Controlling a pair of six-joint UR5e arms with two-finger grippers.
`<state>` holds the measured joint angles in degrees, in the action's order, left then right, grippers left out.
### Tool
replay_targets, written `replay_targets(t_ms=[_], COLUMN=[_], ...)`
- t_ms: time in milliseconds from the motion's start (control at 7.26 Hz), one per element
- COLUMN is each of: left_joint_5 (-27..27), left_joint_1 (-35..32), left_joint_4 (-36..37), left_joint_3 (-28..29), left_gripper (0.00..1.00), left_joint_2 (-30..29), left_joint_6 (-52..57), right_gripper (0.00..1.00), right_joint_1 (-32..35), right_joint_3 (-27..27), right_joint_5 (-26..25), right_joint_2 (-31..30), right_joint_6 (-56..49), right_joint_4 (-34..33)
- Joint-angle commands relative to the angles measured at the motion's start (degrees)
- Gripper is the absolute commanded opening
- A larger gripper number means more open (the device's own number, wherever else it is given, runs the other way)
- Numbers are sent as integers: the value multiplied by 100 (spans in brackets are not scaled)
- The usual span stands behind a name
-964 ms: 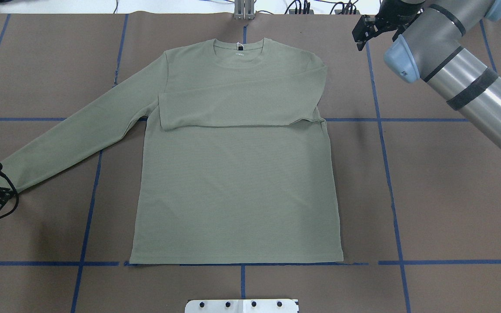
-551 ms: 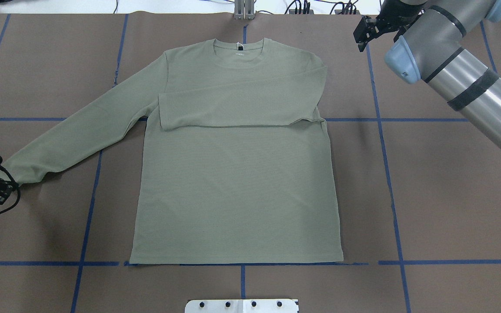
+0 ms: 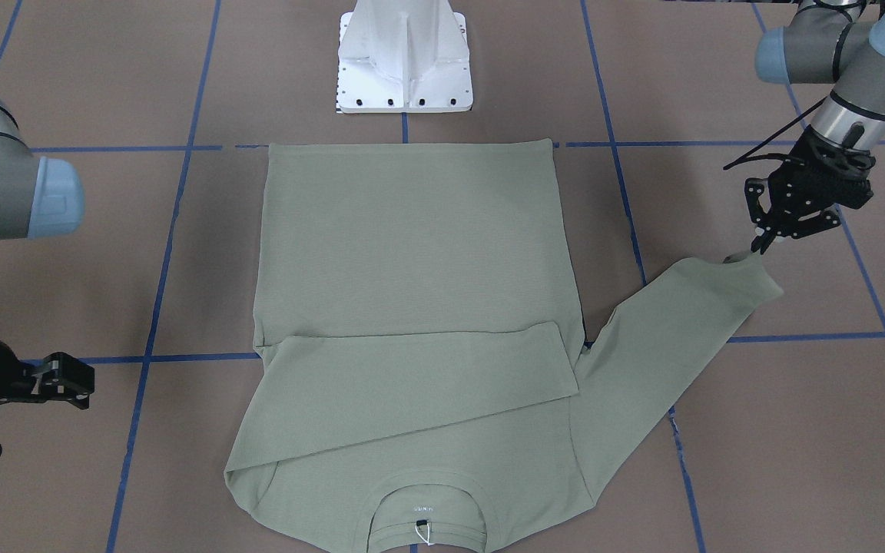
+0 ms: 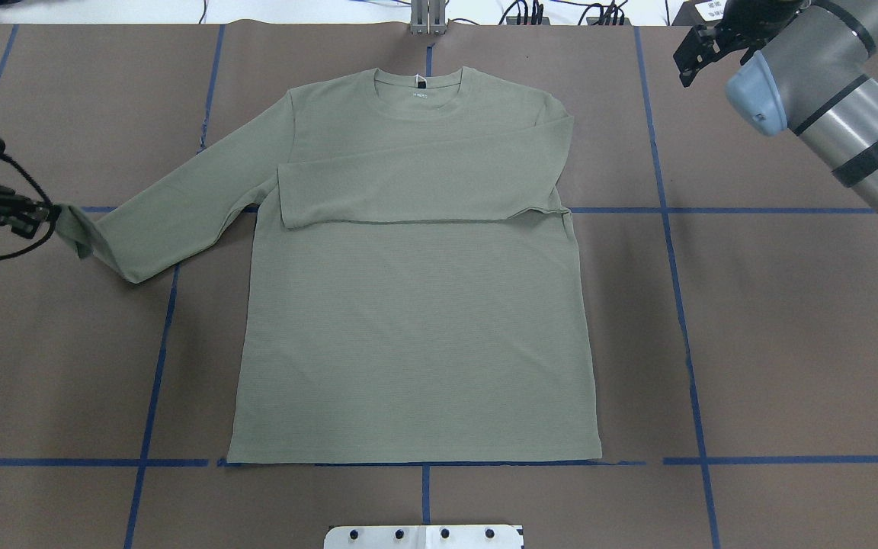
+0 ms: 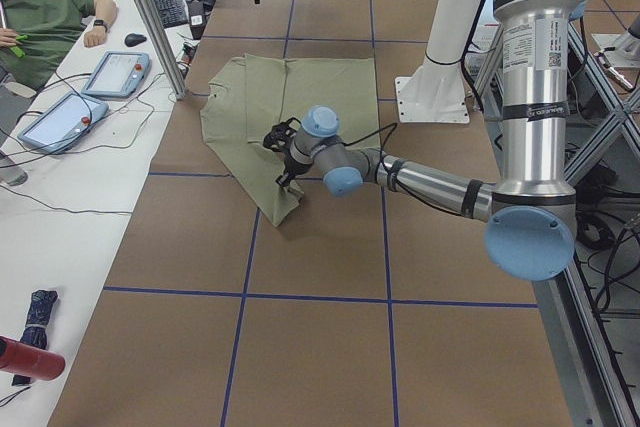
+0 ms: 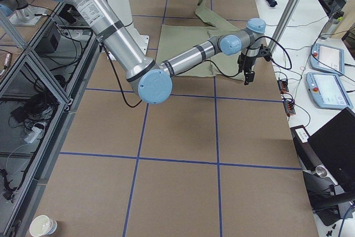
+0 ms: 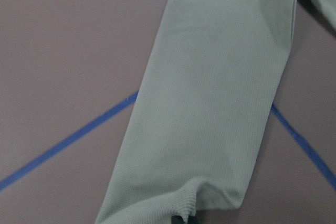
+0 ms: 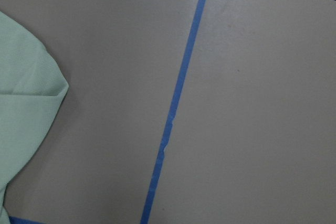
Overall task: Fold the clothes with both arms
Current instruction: 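Carry the sleeve with the left gripper across the shirt body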
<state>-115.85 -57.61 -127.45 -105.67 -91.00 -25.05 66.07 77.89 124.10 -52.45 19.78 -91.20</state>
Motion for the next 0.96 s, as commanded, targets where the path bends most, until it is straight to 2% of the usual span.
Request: replay_targets(t_ms=[0,138,275,551,689,826], left_joint_5=[-104,-87,-87,70,89,376], left_joint_1=[-172,-137,-85,301,642,1098], left_joint_4=[1383,2164,2346,2304,2060,1457], left_joint_3=[63,229,596,1361,1721,2064], left_gripper=[0,0,0,0,0,0], left_joint_2=[-1623,-2484,-3128,-4219,-4607,-4837], left_joint_6=[-743,-1147,-1656,-2668,-3142,-3608], right_gripper=[100,100,100,100,100,100], right_joint_1=[125,142,143,143,143,143], right_joint_3=[-2,-2,-2,6,15,24], right_joint_5=[-9,0,-26,-44,-44,-44], right_joint_2=[-72,-107,-116,-107,-99,-99], right_joint_6=[-220,-220,-220,-211,-194,-185], right_joint_4=[-12,-3,-3,-3,-3,-3])
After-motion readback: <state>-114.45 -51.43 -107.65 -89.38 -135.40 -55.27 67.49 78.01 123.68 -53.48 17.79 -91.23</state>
